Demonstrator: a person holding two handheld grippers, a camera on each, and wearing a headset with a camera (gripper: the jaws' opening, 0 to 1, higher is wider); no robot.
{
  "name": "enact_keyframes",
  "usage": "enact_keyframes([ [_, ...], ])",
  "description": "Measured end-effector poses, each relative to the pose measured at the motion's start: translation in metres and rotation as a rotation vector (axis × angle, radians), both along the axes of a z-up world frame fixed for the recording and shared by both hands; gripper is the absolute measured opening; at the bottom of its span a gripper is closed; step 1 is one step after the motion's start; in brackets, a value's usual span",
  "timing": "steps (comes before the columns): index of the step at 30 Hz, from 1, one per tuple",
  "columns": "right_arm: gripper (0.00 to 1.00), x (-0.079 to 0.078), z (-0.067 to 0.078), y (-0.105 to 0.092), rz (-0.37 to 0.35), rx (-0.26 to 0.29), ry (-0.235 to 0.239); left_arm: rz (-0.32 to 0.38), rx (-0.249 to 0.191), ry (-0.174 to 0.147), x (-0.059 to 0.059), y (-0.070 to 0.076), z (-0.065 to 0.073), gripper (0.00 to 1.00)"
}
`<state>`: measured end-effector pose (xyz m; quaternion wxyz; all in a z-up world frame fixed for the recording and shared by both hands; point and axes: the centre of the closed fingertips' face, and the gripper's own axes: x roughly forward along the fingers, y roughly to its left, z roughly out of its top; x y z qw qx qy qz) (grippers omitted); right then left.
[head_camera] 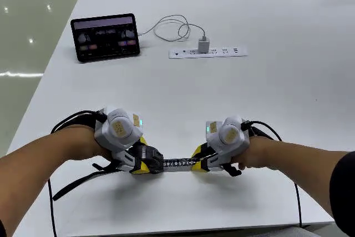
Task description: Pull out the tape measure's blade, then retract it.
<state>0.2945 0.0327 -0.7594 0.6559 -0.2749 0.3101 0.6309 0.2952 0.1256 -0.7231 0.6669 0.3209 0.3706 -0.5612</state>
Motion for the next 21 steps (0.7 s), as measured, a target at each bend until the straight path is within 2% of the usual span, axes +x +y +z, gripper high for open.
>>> enact_keyframes([
  [21,0.11,0.002,0.000,-0.016,-0.013,-0.006,-0.005,0.006,0.000,-0.004,0.000,0.000,0.000,0.32],
])
